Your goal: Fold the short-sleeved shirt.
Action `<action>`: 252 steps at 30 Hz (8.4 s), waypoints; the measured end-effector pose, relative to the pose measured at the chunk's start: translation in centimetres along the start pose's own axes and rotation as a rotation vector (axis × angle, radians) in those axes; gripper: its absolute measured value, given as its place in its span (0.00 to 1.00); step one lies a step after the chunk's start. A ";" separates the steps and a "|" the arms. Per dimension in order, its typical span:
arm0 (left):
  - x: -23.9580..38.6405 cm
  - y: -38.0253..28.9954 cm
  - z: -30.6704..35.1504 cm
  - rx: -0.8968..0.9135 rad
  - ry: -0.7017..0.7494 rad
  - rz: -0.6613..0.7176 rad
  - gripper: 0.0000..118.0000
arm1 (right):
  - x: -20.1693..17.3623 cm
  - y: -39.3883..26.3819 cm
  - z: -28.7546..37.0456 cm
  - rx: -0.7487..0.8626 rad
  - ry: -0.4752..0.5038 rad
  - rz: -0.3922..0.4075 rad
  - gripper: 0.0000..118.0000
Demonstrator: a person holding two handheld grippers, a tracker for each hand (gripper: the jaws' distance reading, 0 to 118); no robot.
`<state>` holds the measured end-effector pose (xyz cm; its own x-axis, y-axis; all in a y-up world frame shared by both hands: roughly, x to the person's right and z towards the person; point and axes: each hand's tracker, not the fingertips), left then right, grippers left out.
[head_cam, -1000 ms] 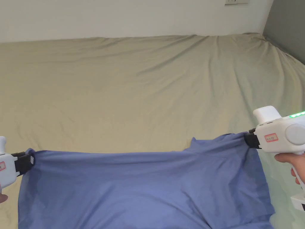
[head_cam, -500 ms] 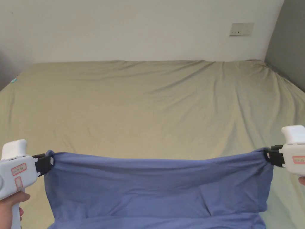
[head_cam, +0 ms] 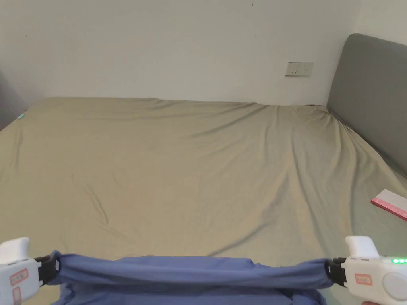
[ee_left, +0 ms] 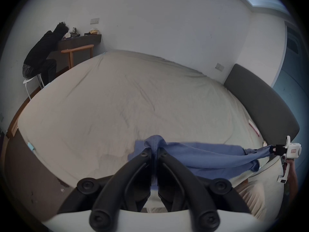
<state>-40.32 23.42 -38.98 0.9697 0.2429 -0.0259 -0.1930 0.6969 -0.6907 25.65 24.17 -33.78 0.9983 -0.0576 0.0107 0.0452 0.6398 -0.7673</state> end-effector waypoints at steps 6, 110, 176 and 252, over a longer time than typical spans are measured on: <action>-0.7 -3.3 -1.9 -0.086 0.070 -0.056 0.03 | -0.8 -3.8 -3.5 -0.109 -0.021 0.019 0.00; -6.8 -1.1 -11.6 -0.255 0.123 0.028 1.00 | -6.0 -5.1 12.6 0.620 -0.152 0.017 0.00; 6.7 3.9 -1.5 -0.089 -0.134 -0.168 0.05 | -5.8 -5.8 11.5 0.637 -0.047 -0.064 0.00; 23.0 -8.1 -15.5 -0.223 0.330 -0.558 0.00 | -3.8 -10.1 14.1 0.607 -0.058 -0.129 0.00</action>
<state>-14.10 12.91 -45.22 0.9169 -0.3548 0.1826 0.3496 0.4935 -0.7964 21.88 28.69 -17.02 0.9830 -0.1327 0.1272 0.1618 0.9529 -0.2567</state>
